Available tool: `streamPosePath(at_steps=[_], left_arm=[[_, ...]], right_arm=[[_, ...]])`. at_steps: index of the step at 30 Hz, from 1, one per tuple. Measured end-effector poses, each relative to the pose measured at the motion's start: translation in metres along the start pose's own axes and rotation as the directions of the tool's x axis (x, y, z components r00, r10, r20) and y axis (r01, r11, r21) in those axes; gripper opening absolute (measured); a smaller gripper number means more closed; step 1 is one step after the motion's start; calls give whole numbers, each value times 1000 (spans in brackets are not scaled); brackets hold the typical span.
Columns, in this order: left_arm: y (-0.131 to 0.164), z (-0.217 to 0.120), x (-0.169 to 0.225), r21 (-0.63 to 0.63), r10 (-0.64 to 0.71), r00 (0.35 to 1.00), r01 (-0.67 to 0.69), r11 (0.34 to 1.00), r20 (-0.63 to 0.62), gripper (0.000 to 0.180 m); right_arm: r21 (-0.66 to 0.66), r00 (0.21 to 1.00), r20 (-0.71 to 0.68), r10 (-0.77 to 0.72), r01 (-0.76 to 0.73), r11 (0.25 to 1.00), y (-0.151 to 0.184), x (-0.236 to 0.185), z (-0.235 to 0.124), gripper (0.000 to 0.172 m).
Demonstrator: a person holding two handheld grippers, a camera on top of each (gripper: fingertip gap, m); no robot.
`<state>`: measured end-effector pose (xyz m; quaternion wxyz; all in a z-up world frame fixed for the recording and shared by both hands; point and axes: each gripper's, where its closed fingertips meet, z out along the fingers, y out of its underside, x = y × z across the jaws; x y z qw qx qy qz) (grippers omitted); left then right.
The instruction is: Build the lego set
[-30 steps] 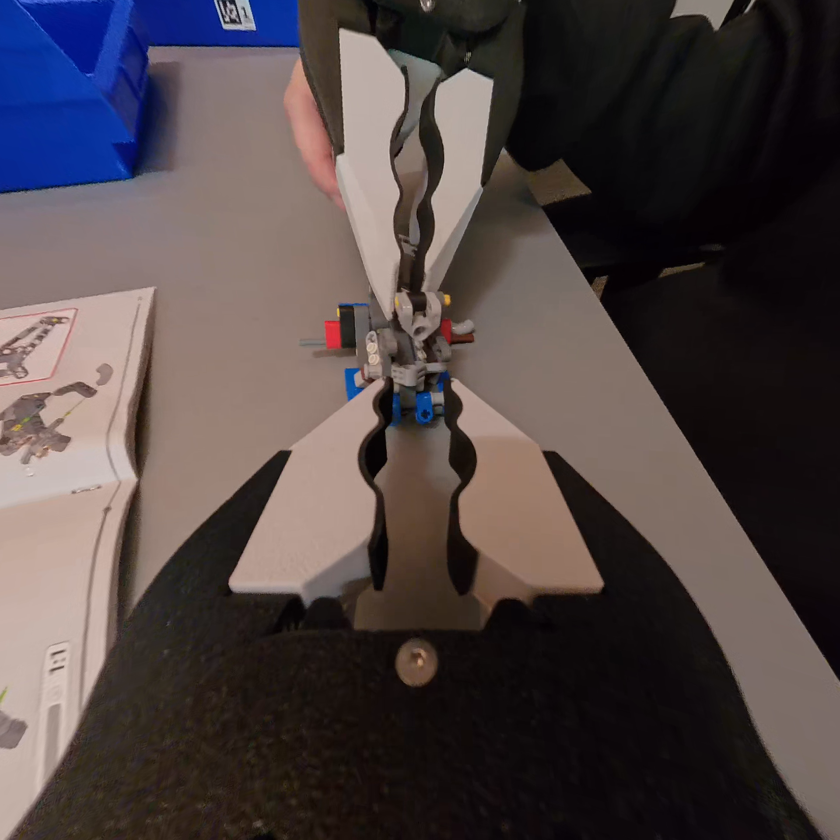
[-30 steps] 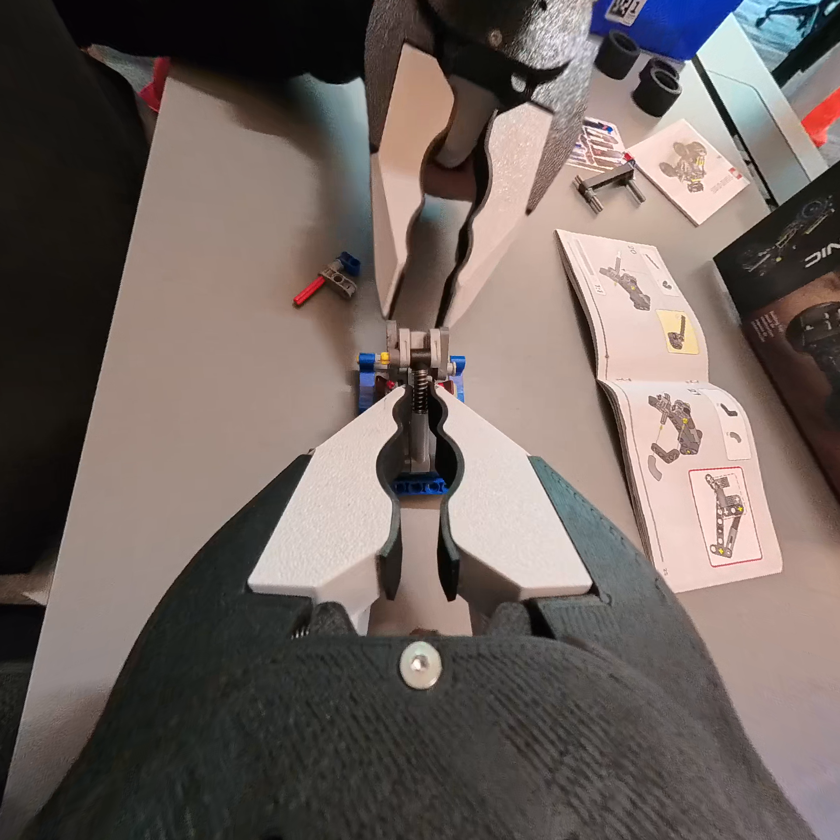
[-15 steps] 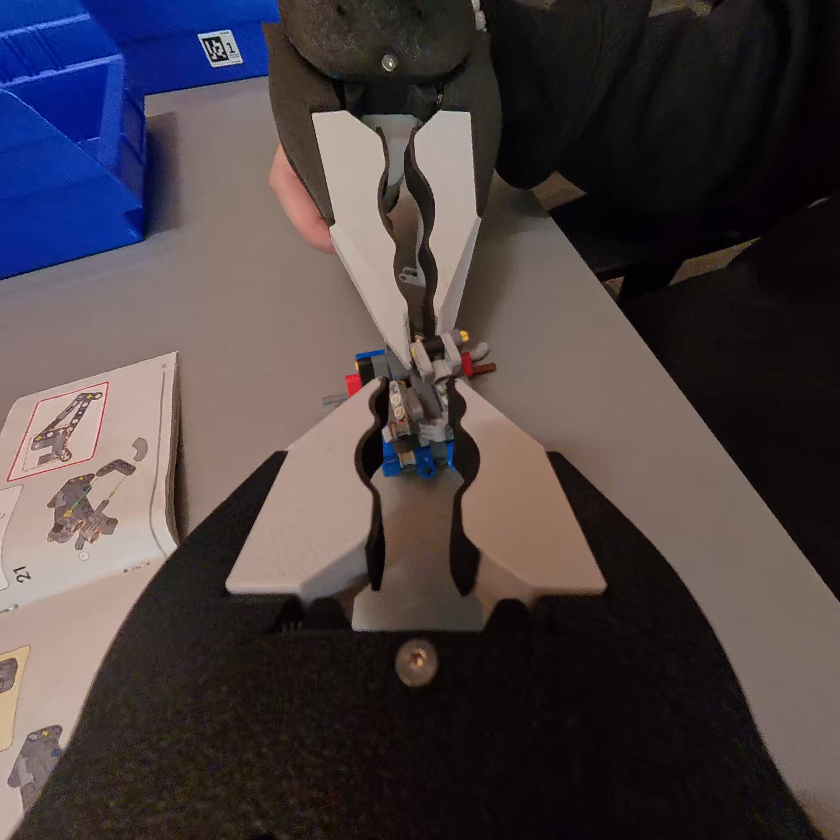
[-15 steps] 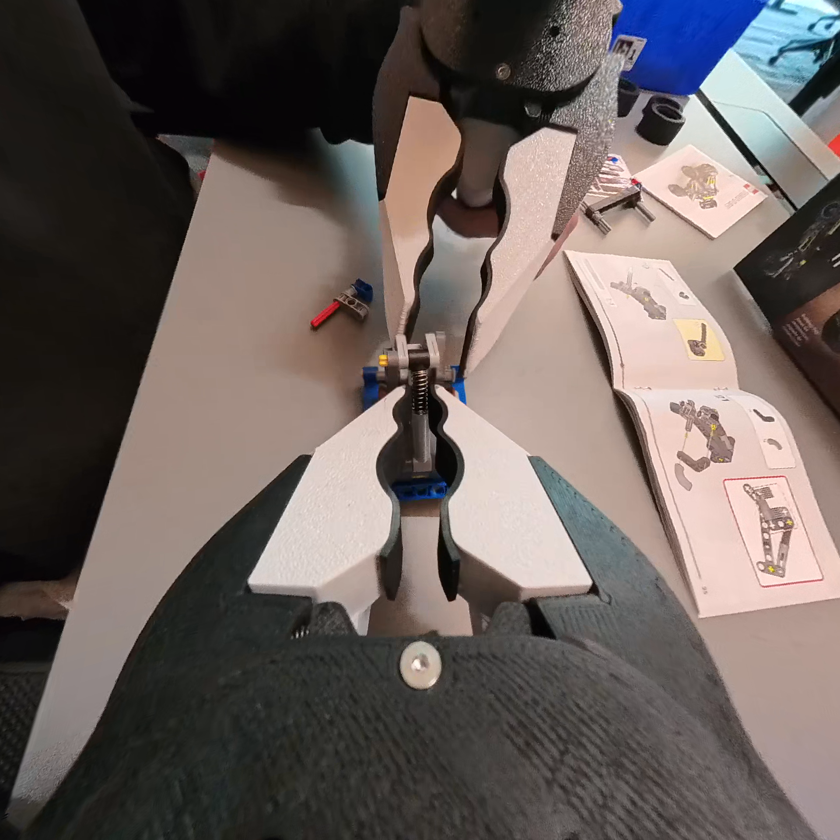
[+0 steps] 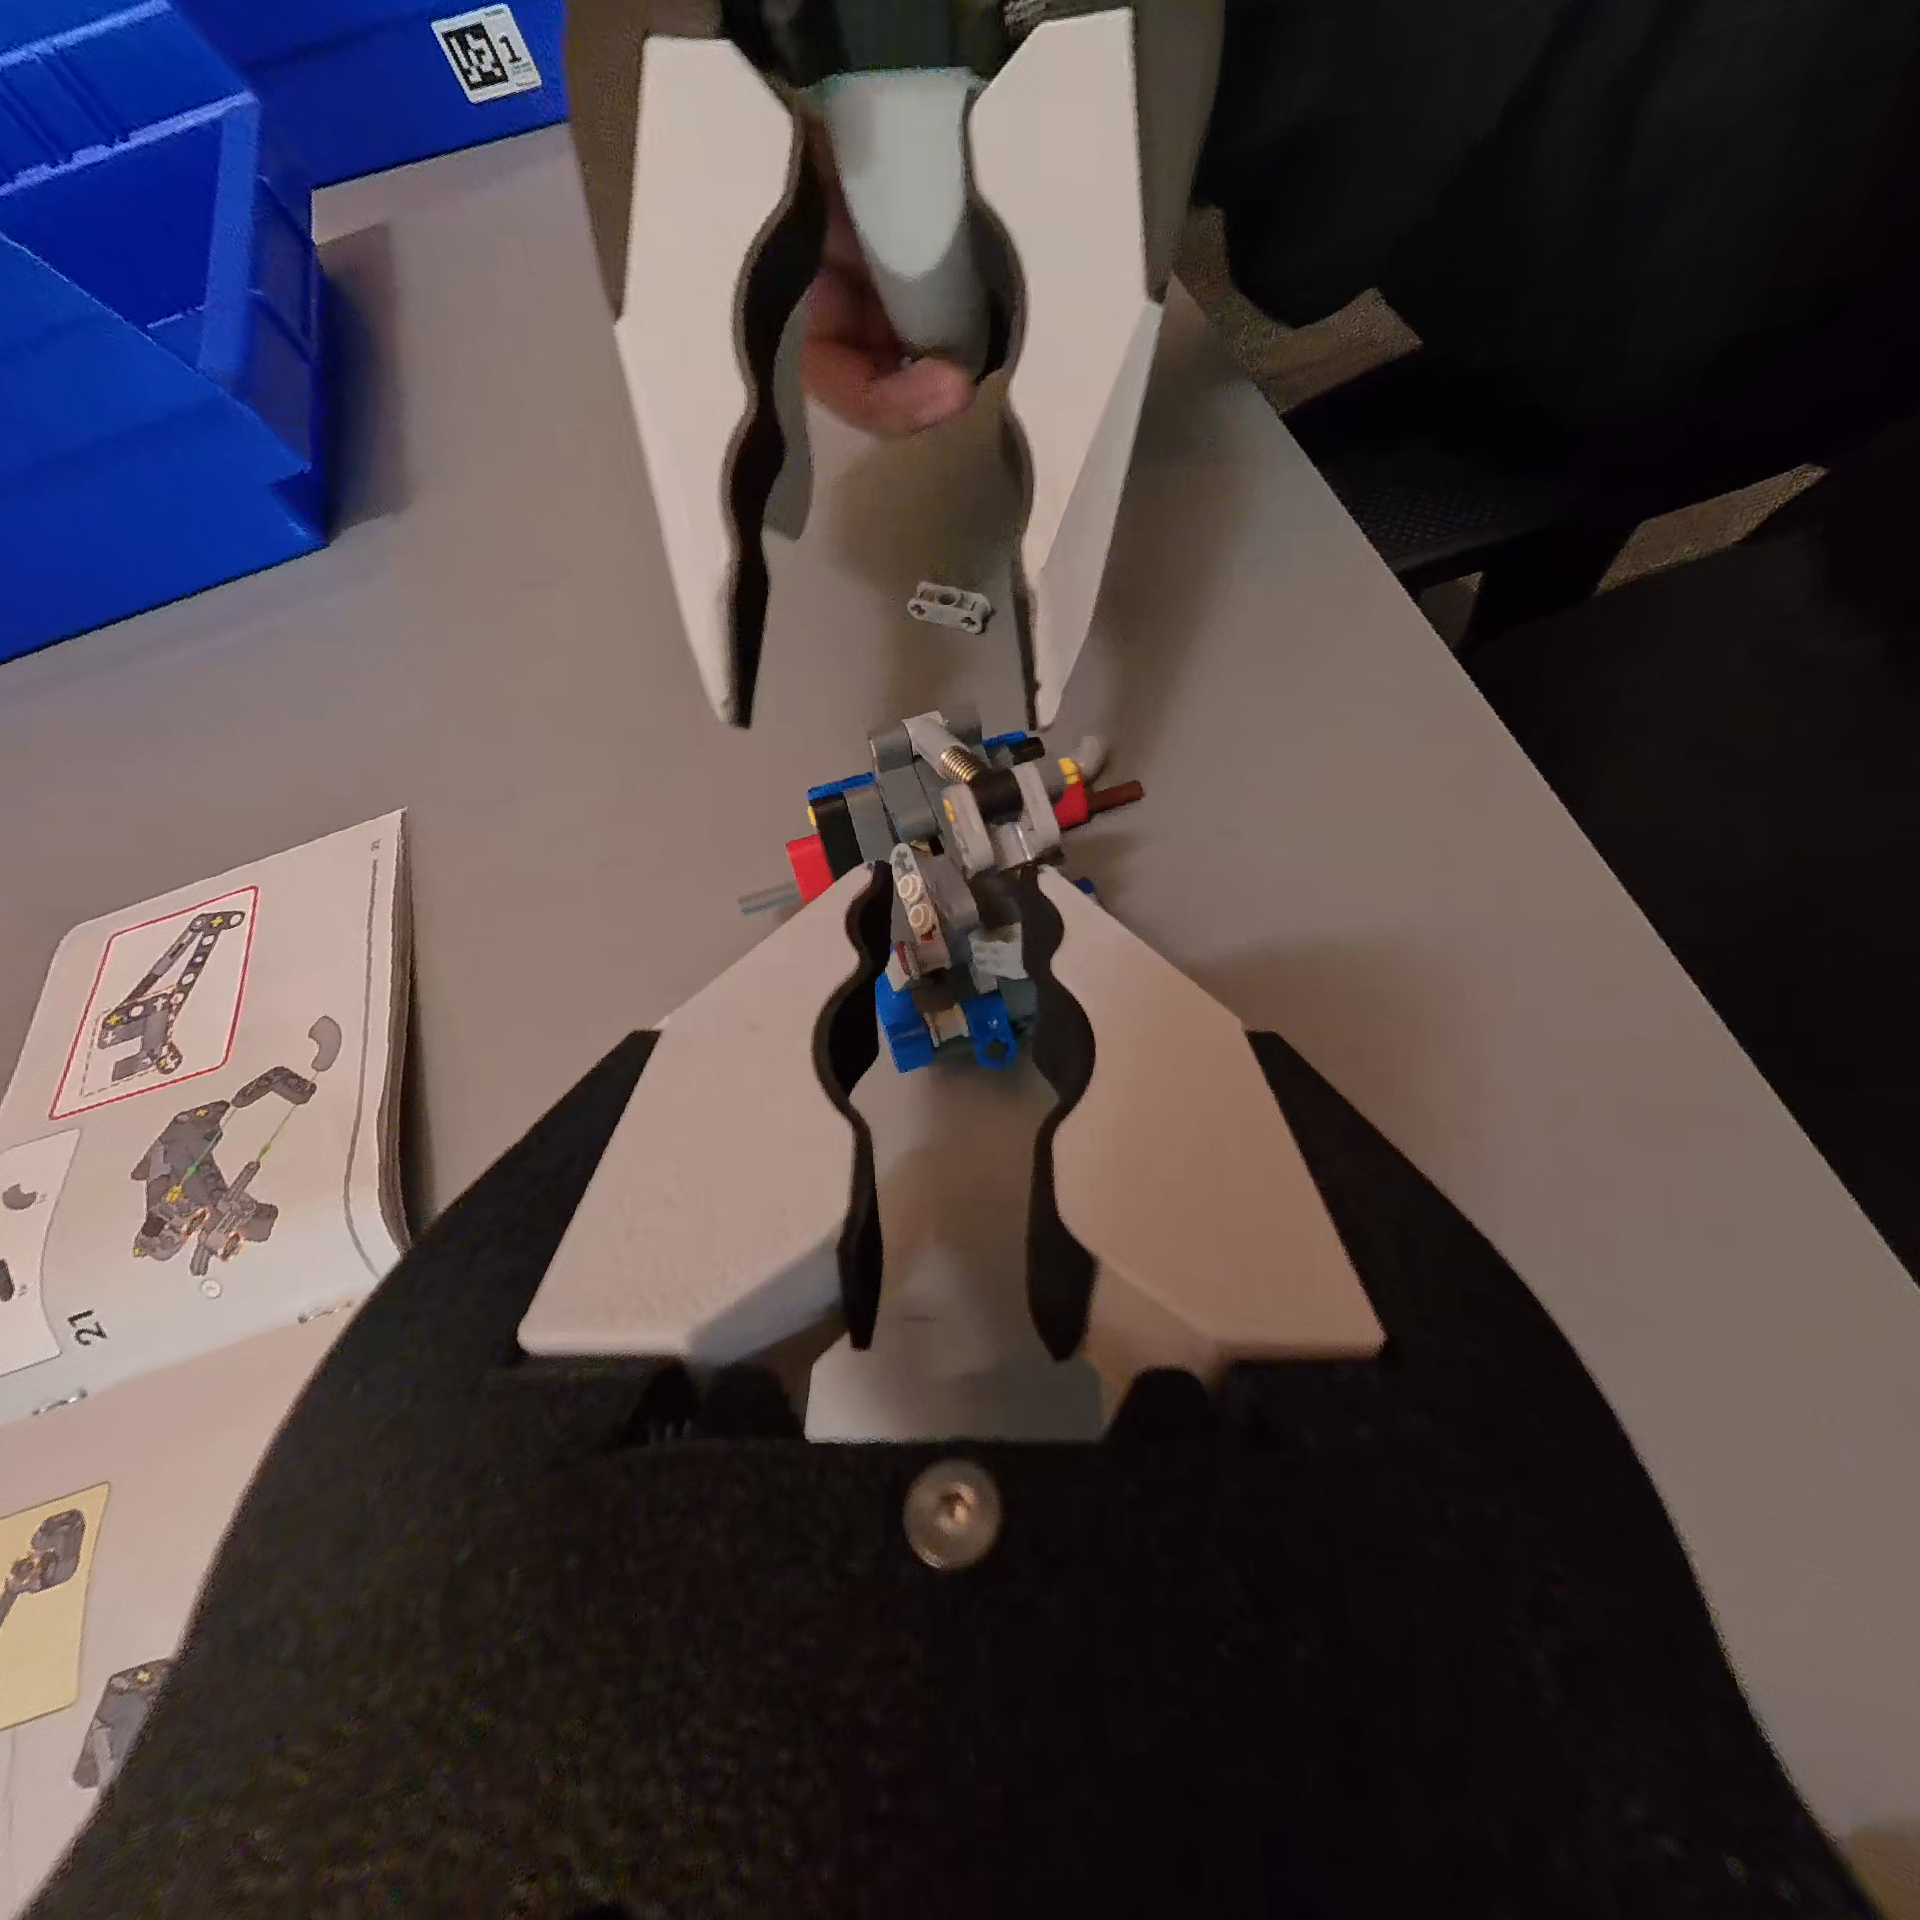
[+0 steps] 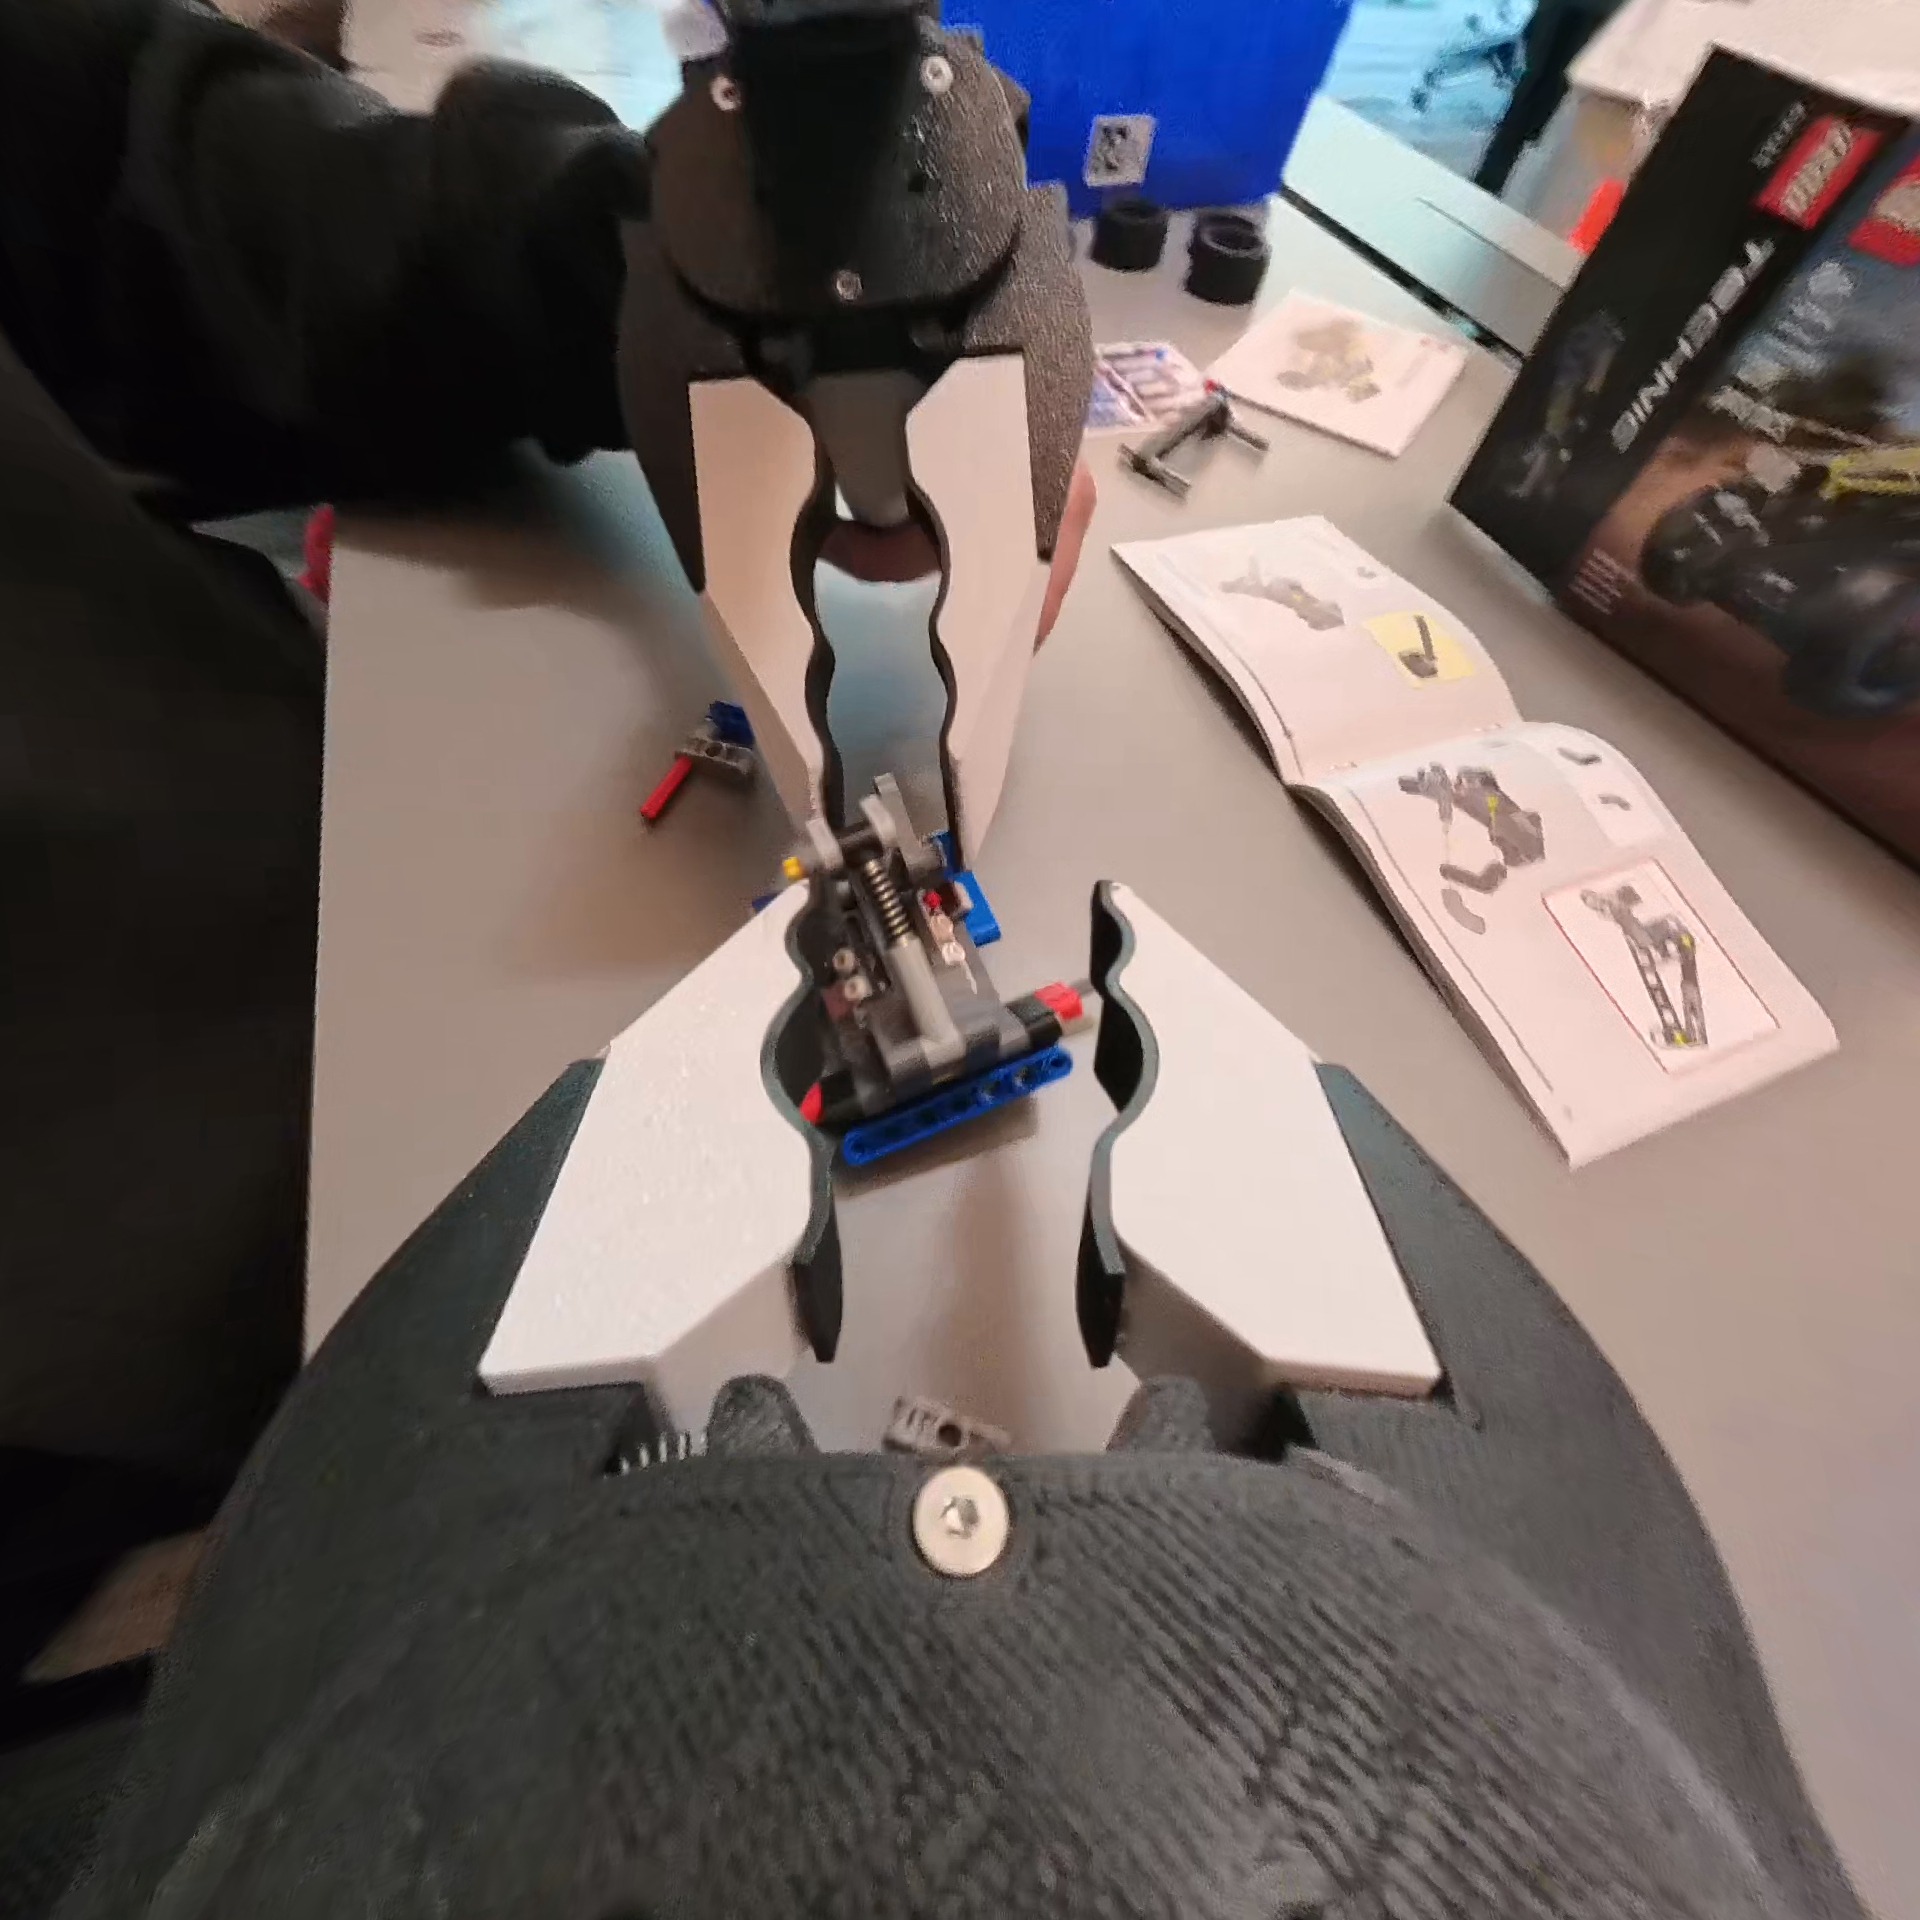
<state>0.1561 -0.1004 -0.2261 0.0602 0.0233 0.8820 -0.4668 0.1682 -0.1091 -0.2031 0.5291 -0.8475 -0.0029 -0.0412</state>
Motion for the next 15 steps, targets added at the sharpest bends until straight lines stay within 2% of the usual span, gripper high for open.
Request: streamPosePath(at_steps=[1,3,5,9,15], left_arm=[[0,0,0,1,2,1000,-2,1000,0,21],[-1,0,0,6,0,1000,0,1000,6,20],[-1,-1,0,12,-2,1000,2,1000,6,20],[0,0,1,16,-6,1000,6,1000,9,19],[2,2,2,15,-13,1000,13,1000,9,19]], right_arm=[[-34,1000,-18,15,-16,999,4,-4,-3,47],[-109,998,-33,45,-48,993,15,-17,-8,39],[-124,999,-39,38,-42,991,18,-30,-7,23],[-120,989,-148,31,-49,992,19,-31,-1,17],[-47,986,-160,36,-44,998,12,-29,8,14]])
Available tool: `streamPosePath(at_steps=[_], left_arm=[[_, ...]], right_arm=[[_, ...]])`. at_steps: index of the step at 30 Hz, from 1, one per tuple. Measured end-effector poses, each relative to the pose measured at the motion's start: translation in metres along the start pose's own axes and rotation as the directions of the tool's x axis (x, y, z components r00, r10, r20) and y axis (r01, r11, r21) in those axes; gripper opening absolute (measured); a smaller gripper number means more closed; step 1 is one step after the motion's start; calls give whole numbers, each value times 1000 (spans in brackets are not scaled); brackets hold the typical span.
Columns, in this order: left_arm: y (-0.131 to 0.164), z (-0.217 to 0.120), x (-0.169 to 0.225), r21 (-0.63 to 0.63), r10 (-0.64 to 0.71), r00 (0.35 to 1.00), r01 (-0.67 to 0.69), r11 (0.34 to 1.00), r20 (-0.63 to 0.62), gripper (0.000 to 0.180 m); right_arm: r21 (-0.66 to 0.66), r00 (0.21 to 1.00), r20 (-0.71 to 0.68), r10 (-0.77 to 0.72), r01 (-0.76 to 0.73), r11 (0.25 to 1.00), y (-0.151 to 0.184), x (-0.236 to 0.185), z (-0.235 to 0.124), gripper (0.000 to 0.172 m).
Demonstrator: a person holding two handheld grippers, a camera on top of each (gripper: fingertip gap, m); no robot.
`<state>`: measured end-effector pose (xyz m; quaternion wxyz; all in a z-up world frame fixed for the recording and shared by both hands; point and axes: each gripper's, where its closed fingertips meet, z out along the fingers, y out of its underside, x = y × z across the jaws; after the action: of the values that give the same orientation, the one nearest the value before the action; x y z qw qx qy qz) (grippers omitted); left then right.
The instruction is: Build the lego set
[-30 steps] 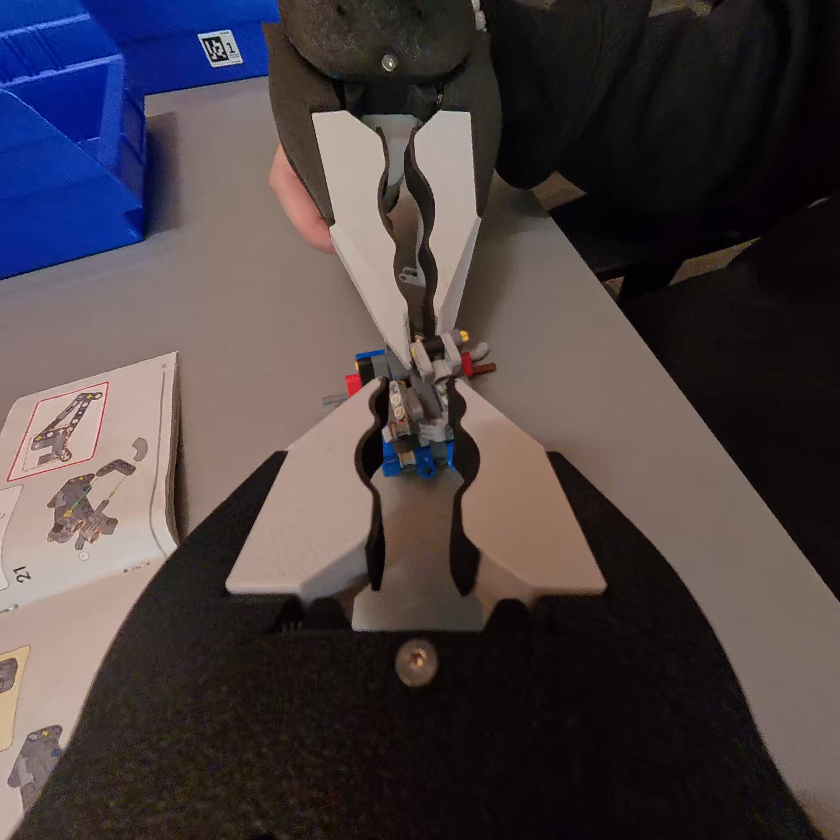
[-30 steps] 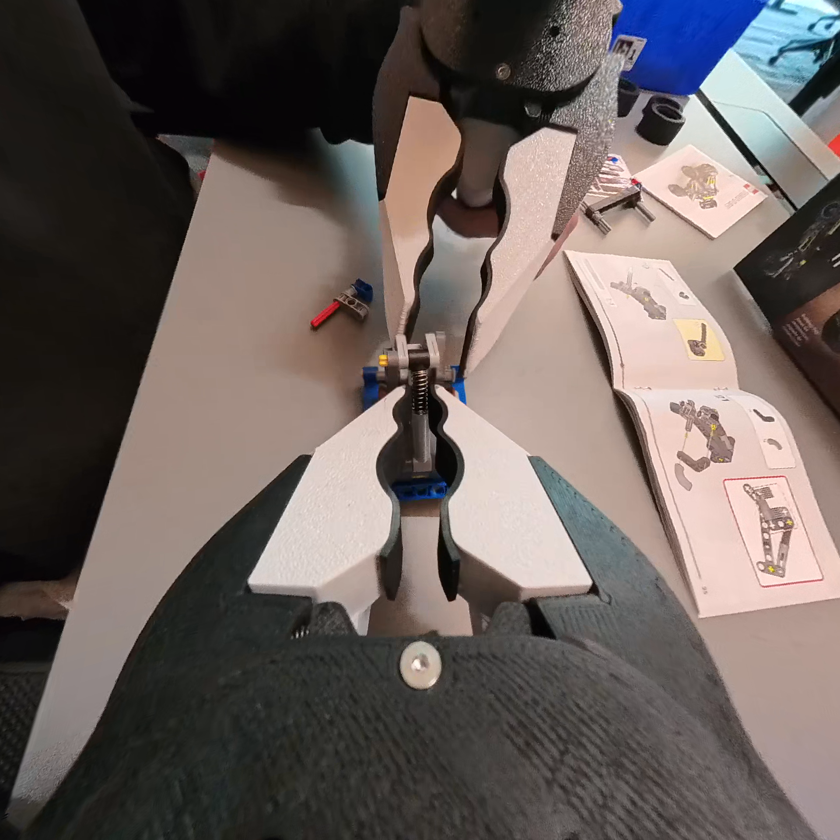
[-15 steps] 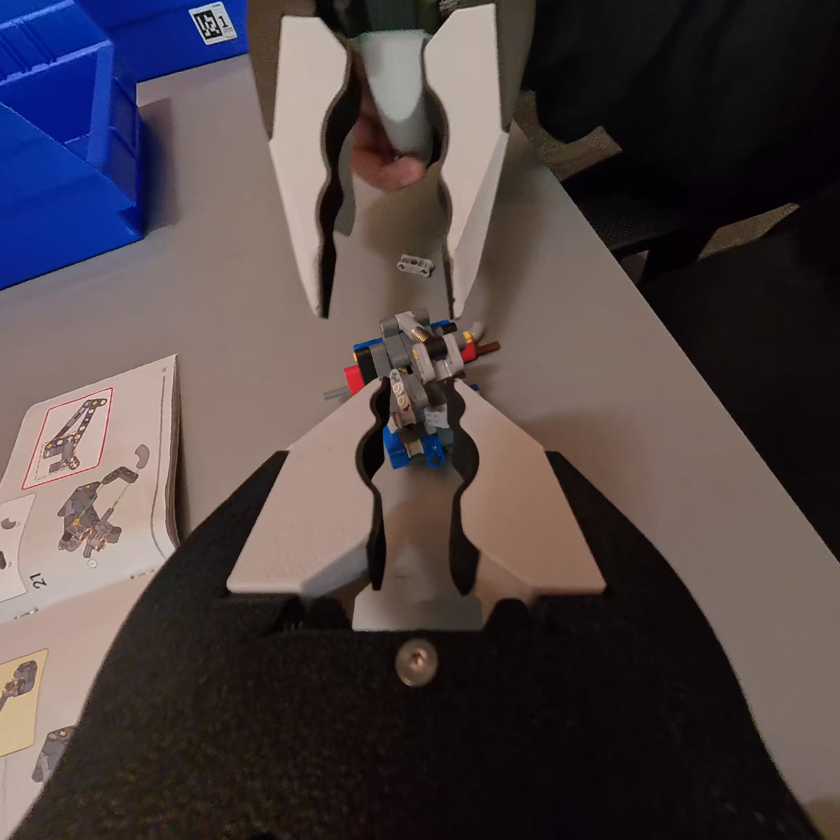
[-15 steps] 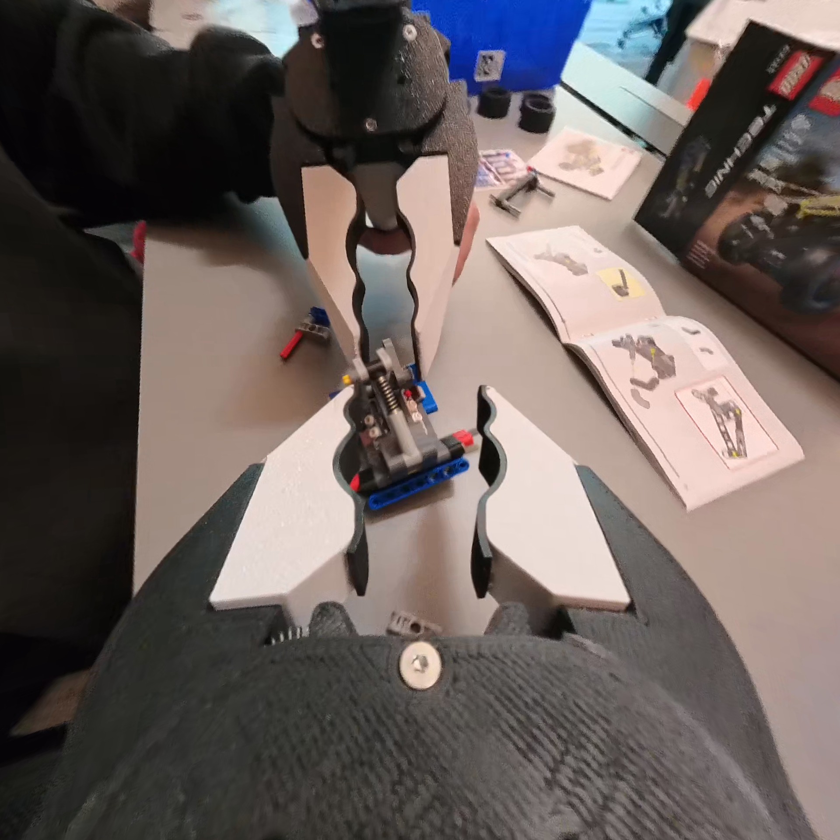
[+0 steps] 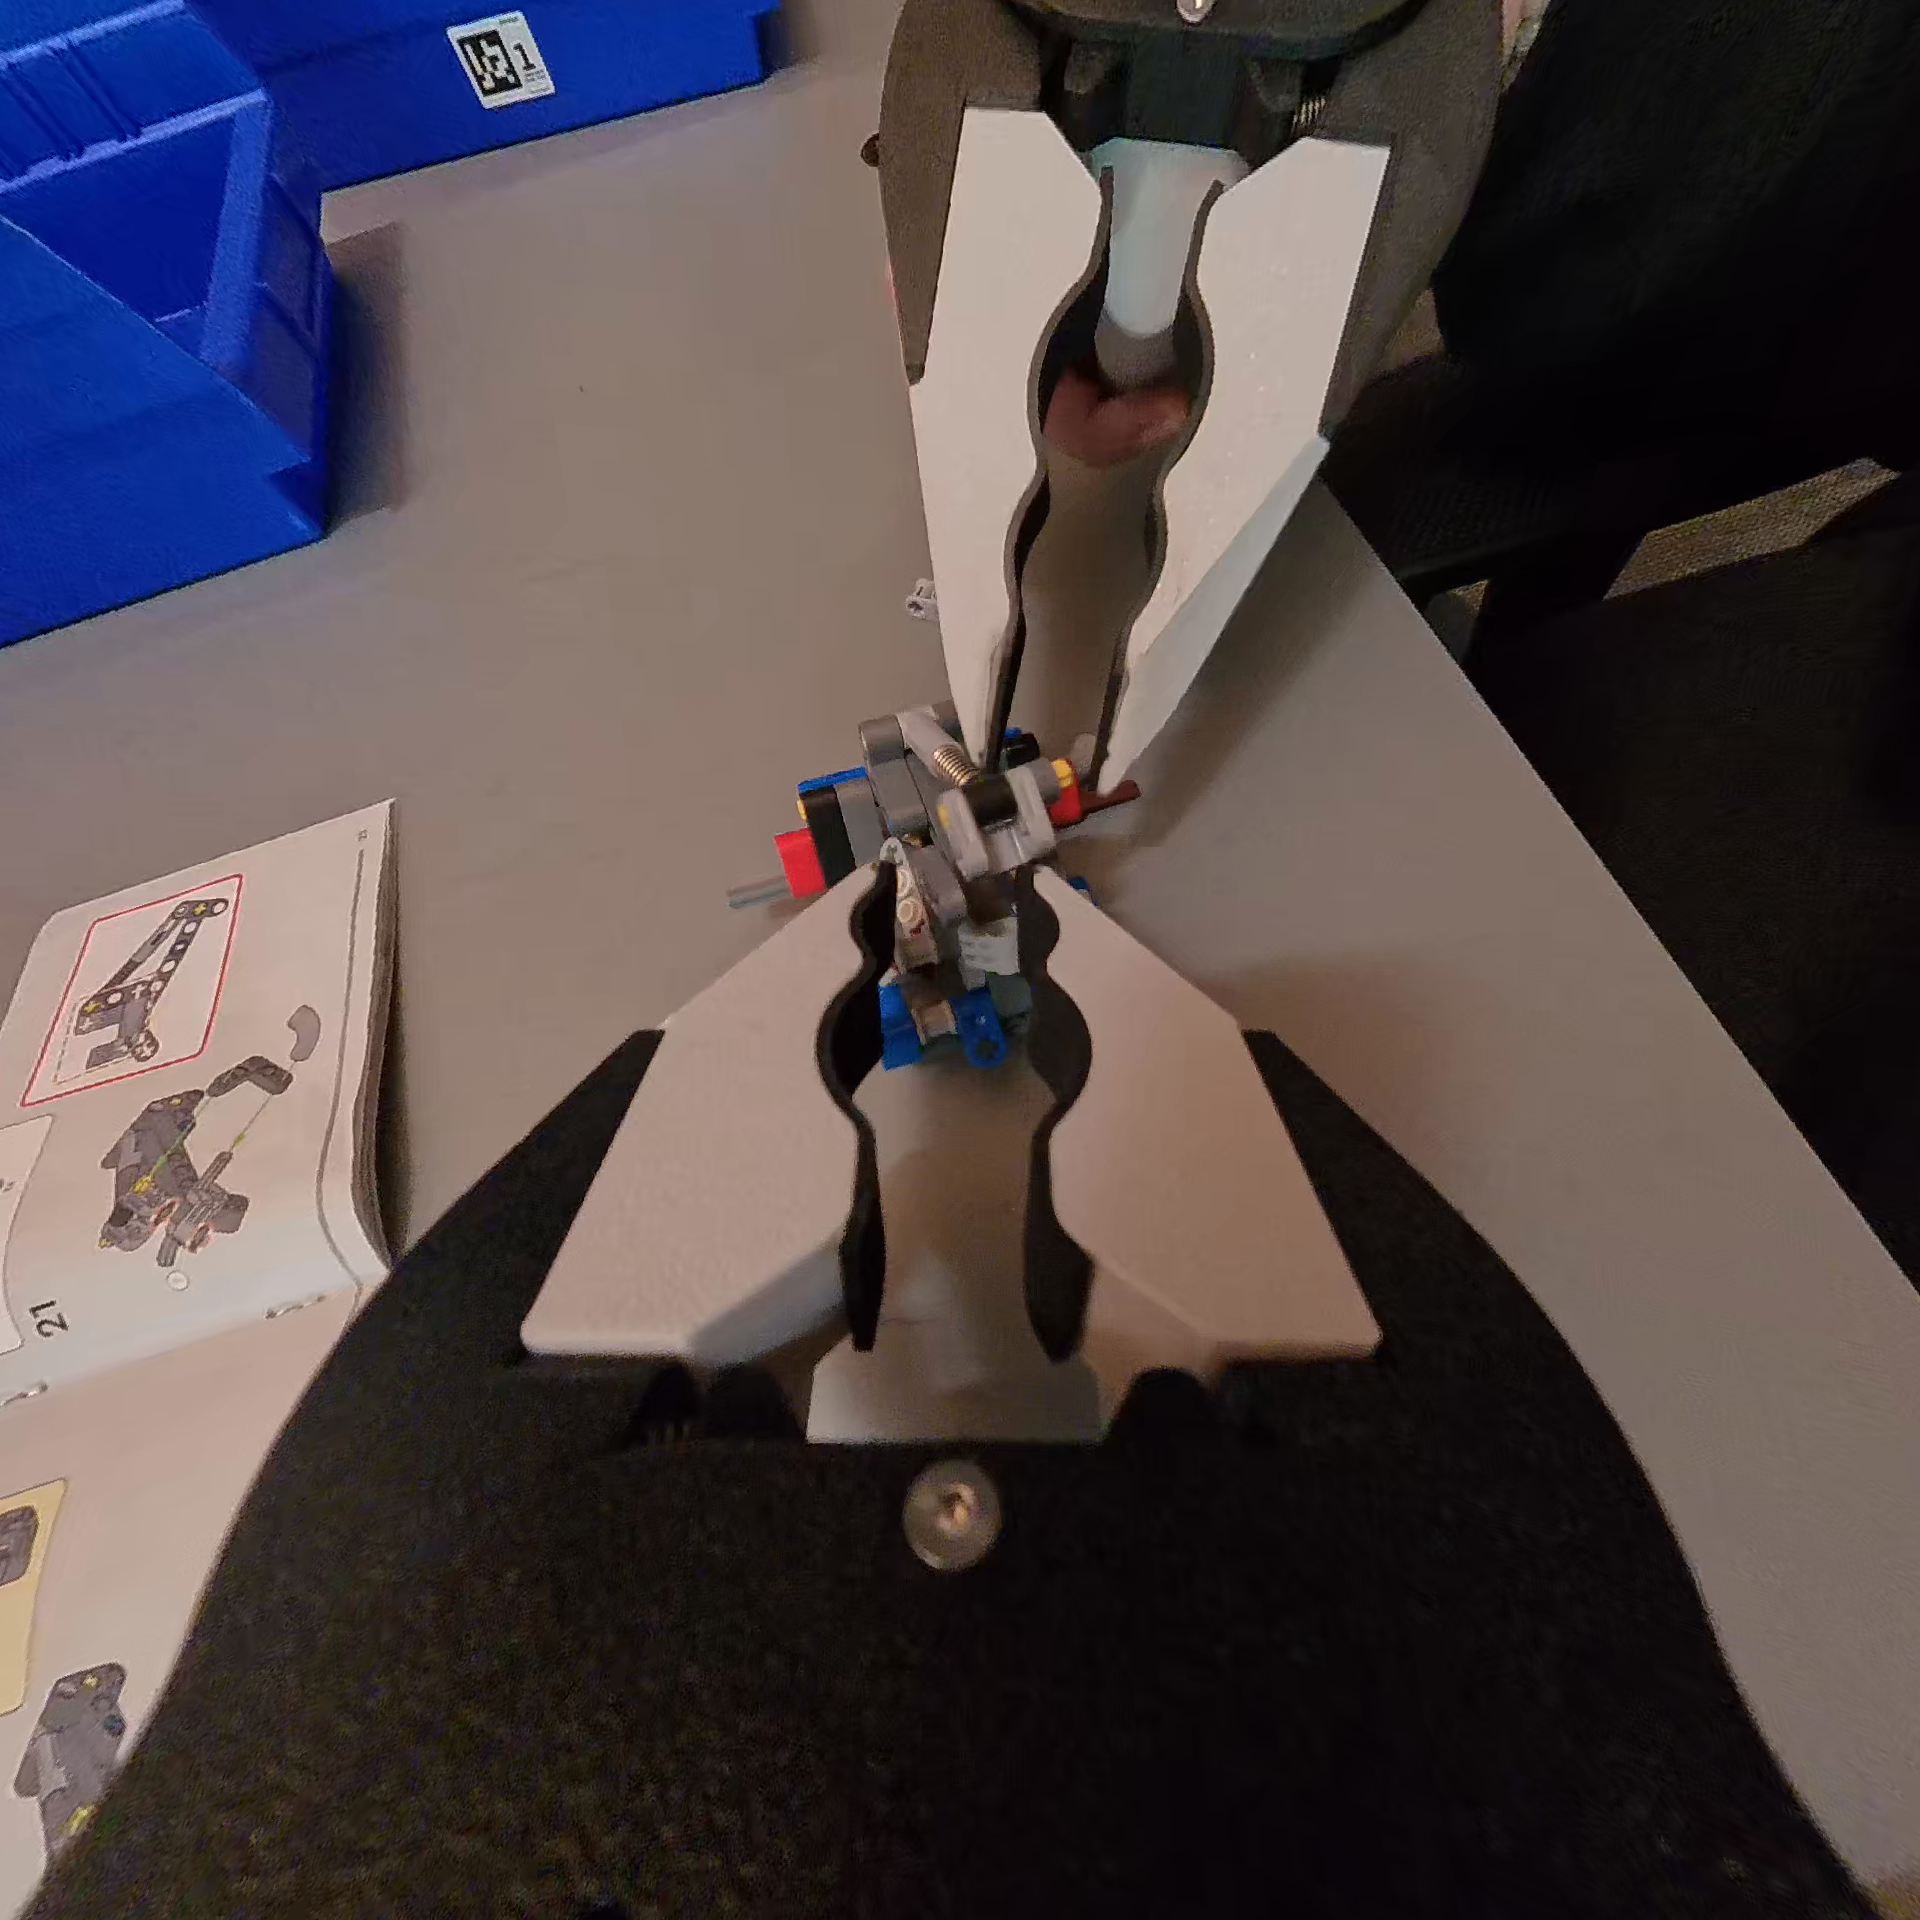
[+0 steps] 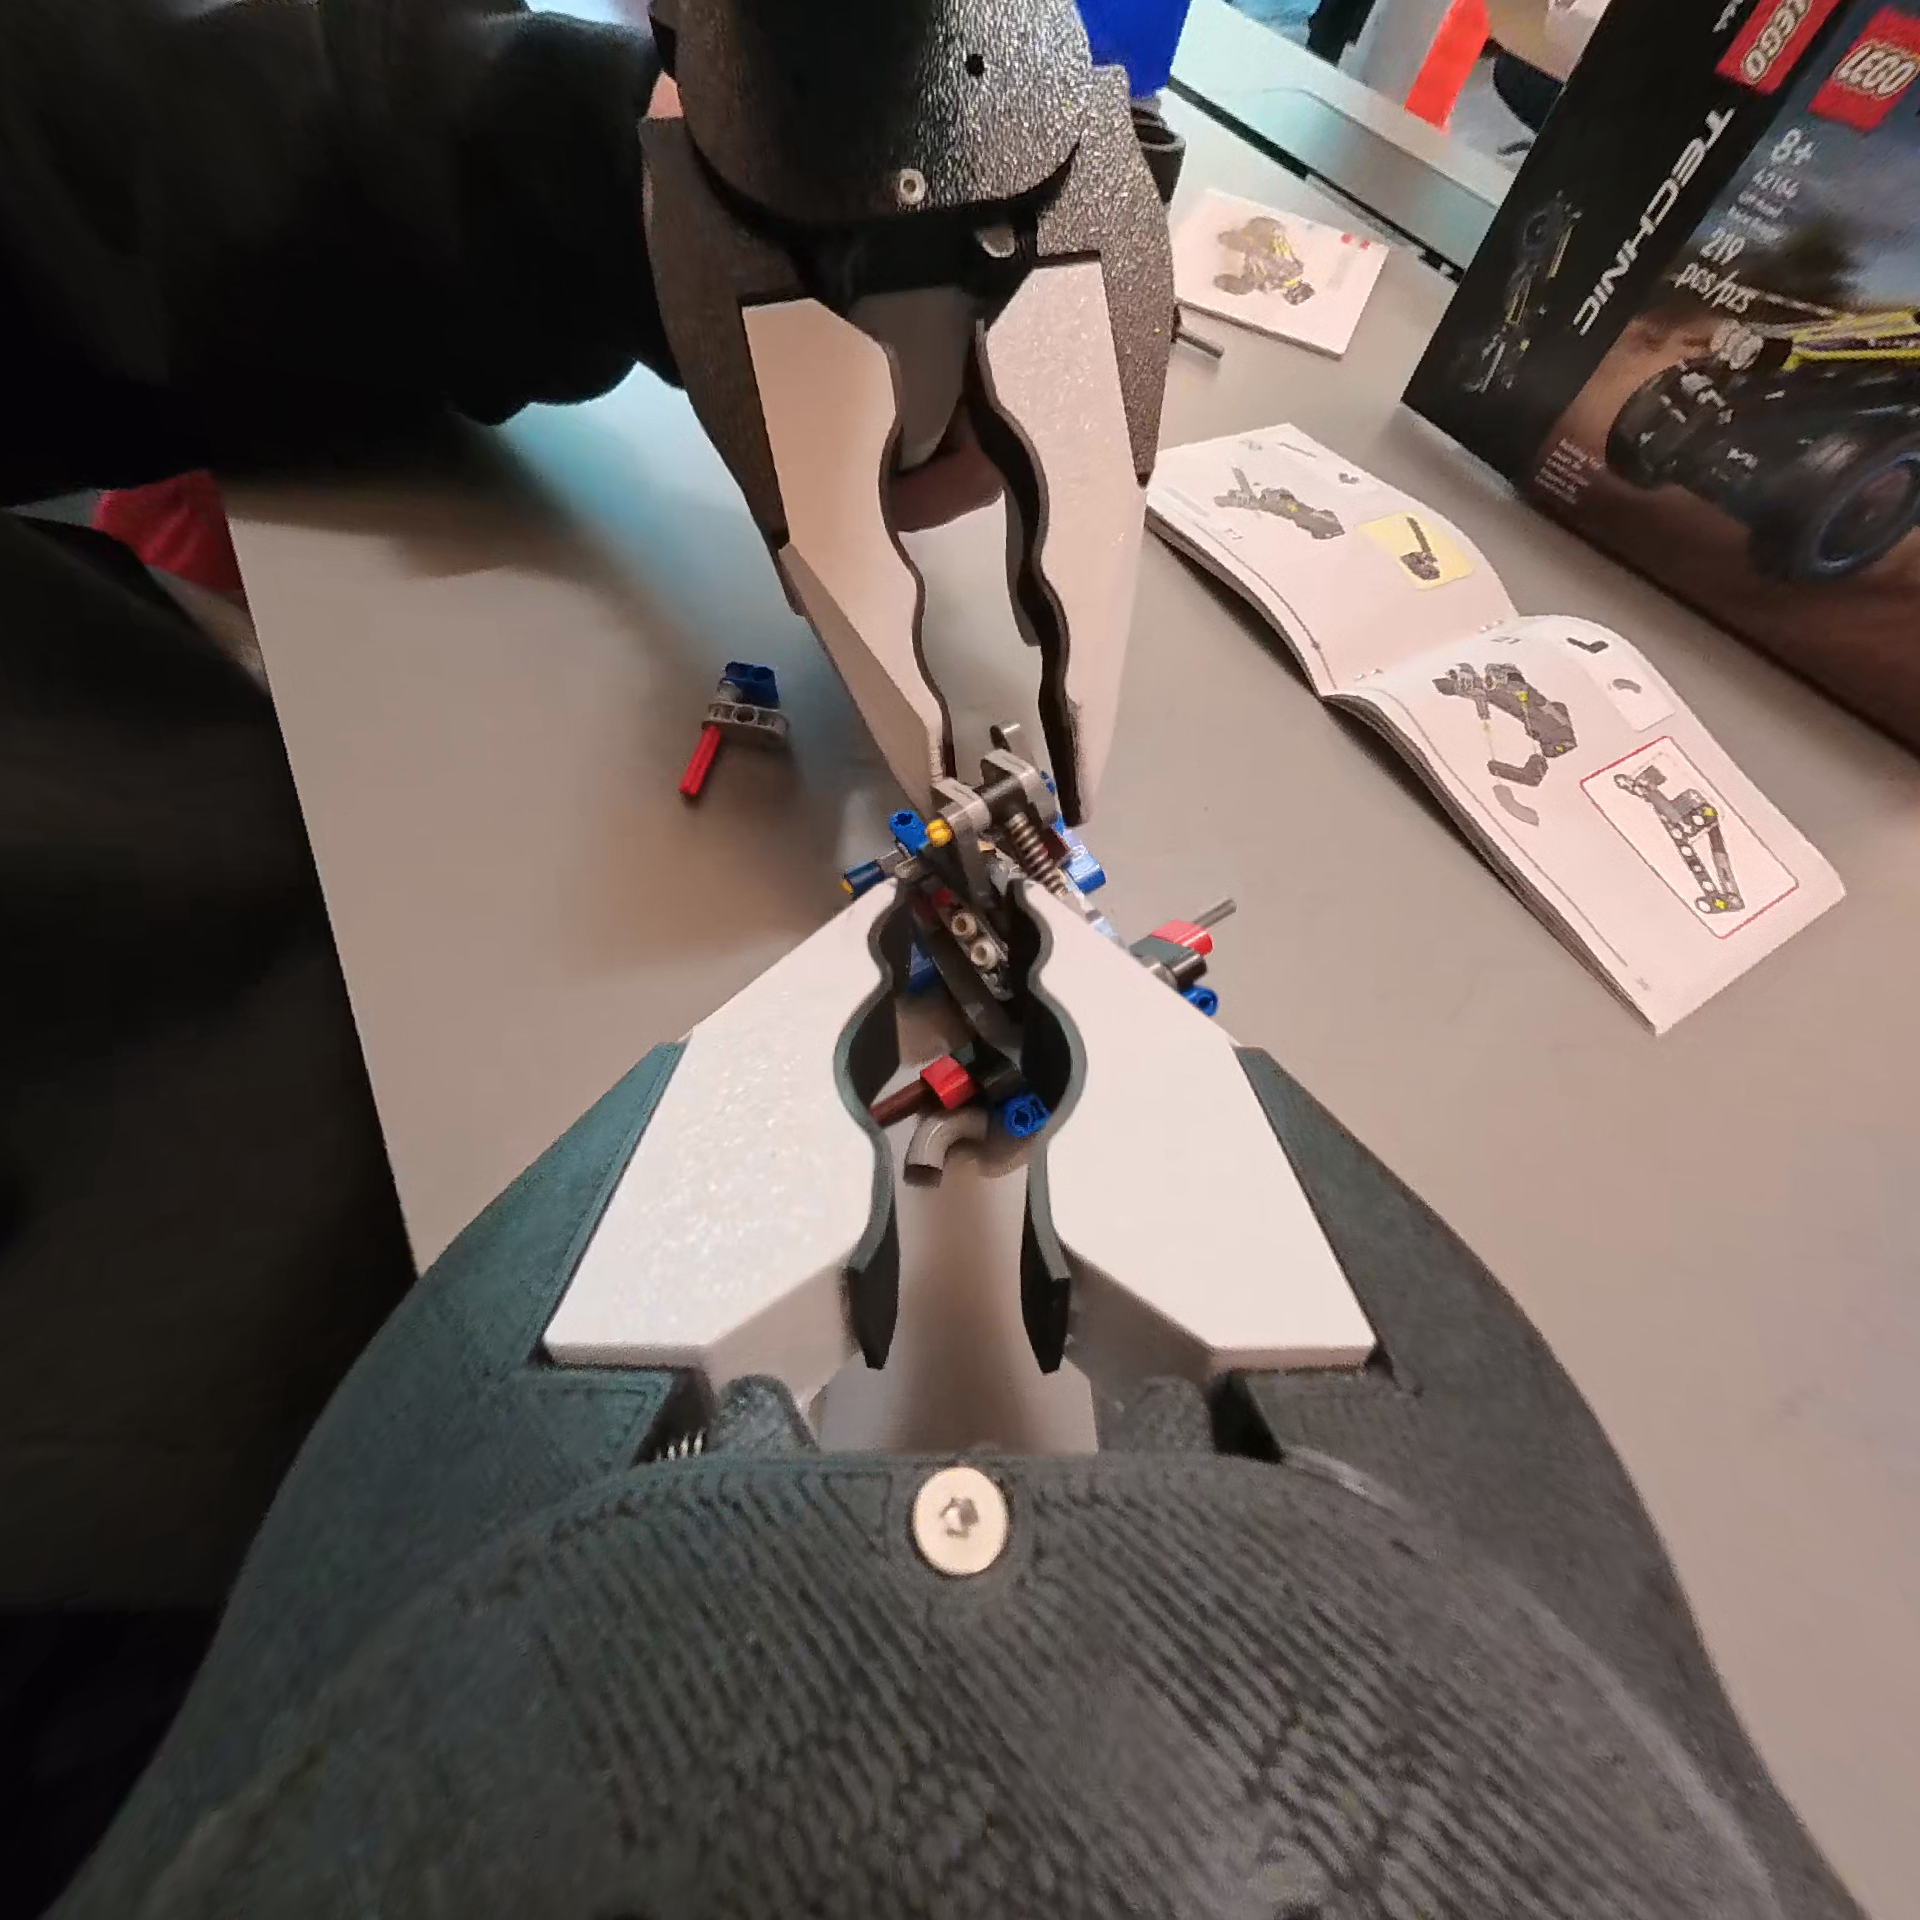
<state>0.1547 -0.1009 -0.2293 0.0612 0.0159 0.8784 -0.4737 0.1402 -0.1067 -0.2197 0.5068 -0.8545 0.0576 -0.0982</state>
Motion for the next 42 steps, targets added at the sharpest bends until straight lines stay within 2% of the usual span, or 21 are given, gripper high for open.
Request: streamPosePath(at_steps=[9,19,23,29,42], left_arm=[[-1,3,2,3,4,1000,-4,1000,-3,18],[0,-3,1,11,-3,999,3,1000,41,22],[11,-8,3,-19,-65,992,68,998,112,22],[14,-3,8,10,-157,978,158,987,137,15],[13,12,8,-43,-91,977,101,994,192,12]], right_arm=[[-25,999,-21,-46,45,999,4,4,4,5],[13,997,64,-38,37,999,3,0,-3,1],[6,996,68,-49,49,999,4,4,-8,1],[-30,992,104,-73,77,997,4,2,-8,1],[-129,981,165,-98,120,984,9,-3,-6,1]])
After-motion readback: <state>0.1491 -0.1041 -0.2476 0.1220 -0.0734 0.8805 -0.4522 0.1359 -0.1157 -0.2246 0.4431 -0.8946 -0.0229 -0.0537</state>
